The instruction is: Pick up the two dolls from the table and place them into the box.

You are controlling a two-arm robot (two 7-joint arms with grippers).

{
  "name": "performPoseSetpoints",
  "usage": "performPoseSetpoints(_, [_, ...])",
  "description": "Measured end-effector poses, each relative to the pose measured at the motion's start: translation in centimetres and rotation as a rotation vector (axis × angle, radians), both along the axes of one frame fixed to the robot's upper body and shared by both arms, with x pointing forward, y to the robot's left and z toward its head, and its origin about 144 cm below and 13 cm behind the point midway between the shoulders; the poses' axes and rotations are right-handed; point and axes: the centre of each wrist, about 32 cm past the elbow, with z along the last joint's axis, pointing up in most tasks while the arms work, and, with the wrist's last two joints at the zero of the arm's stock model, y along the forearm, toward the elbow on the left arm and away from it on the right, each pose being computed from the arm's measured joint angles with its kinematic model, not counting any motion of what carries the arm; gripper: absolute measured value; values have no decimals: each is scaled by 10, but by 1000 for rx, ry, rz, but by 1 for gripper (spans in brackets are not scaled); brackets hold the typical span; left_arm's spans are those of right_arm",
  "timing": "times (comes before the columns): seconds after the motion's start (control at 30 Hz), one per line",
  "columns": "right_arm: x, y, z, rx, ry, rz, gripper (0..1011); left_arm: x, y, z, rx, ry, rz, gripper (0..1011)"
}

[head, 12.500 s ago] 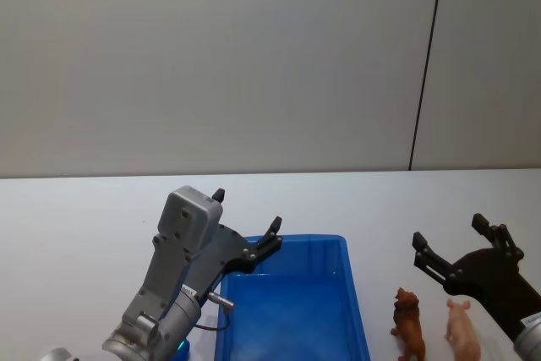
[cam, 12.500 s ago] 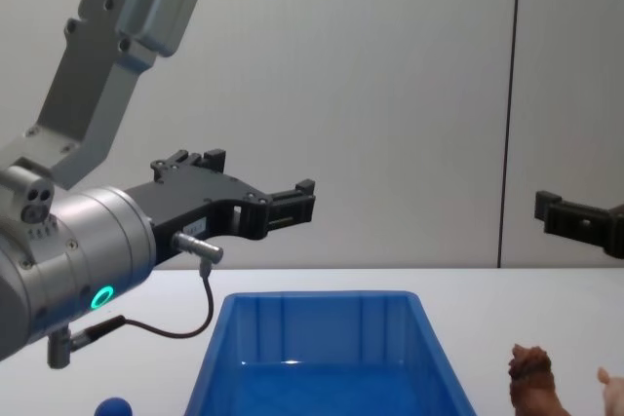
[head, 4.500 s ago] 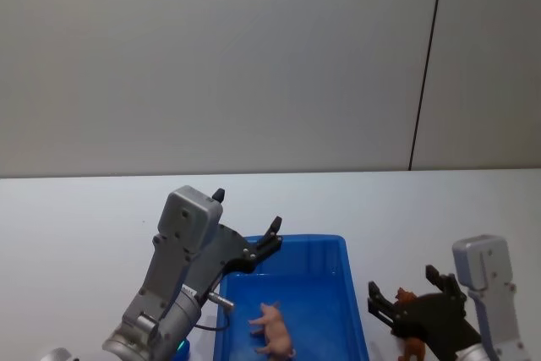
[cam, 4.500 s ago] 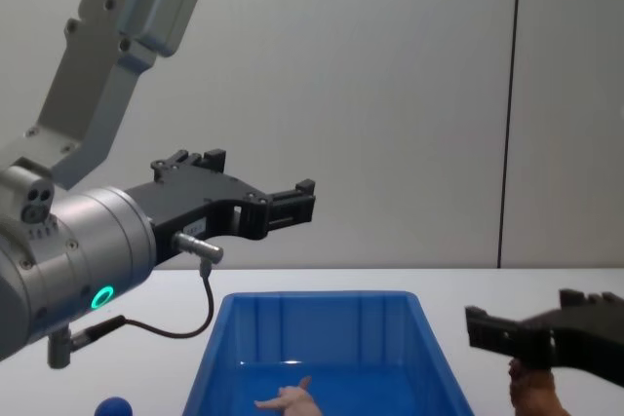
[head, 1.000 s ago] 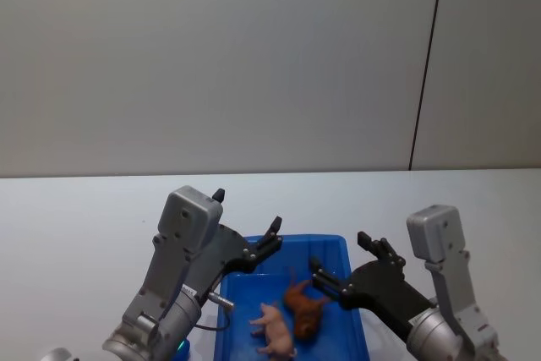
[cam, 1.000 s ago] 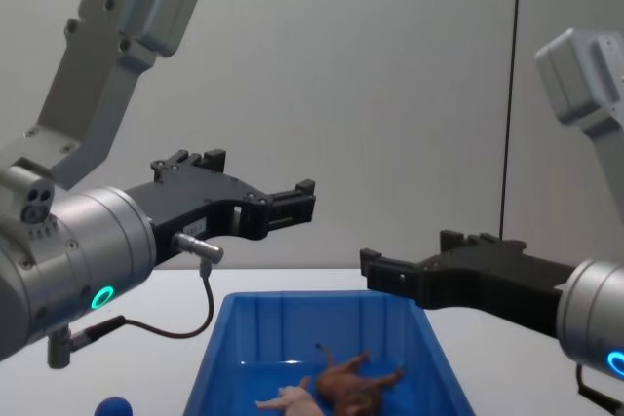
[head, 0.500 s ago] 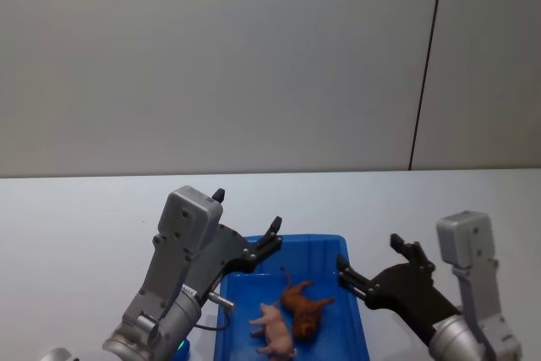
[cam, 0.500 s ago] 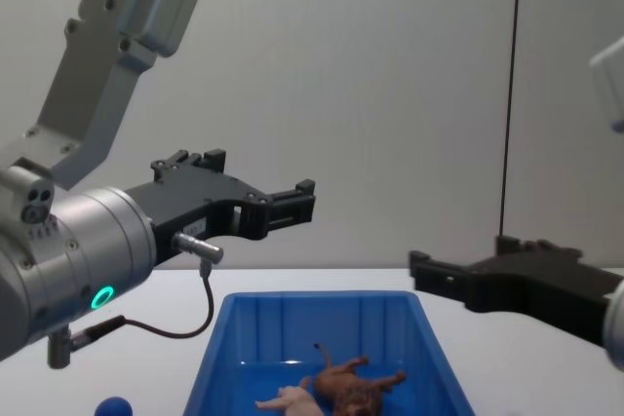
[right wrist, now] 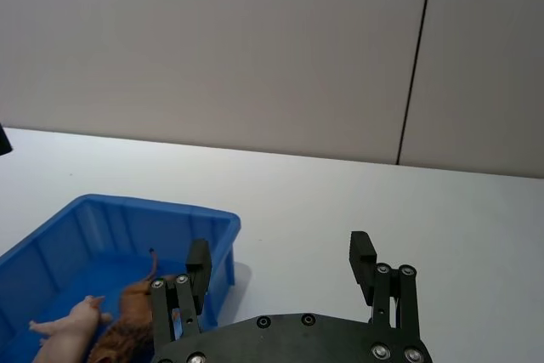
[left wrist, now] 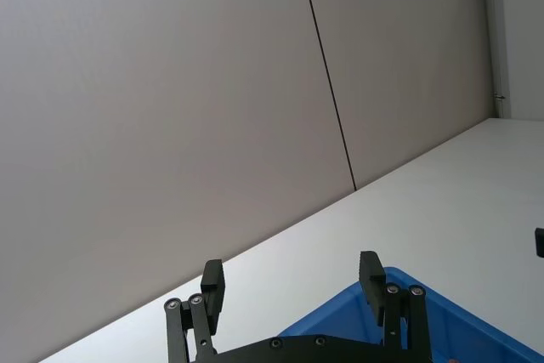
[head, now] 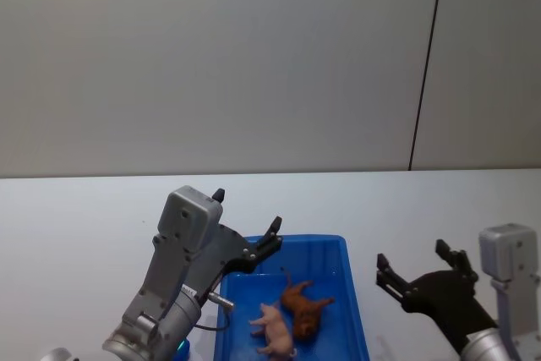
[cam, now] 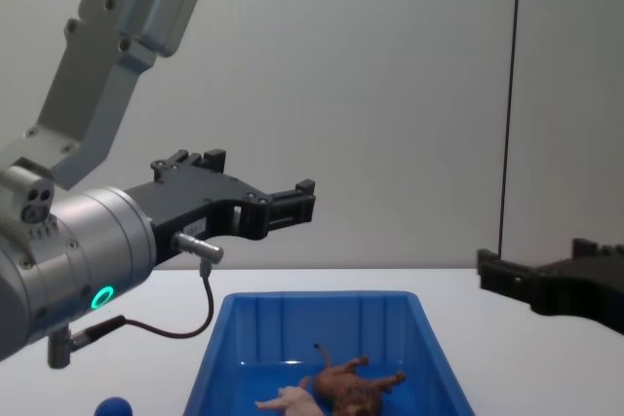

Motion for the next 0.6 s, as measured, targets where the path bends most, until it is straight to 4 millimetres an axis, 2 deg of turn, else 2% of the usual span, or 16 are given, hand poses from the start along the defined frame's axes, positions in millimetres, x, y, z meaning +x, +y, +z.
performPoseSetpoints(0.6, [-11, -6, -1, 2, -6, -75, 1001, 0, 0, 0, 0, 0, 0, 1001])
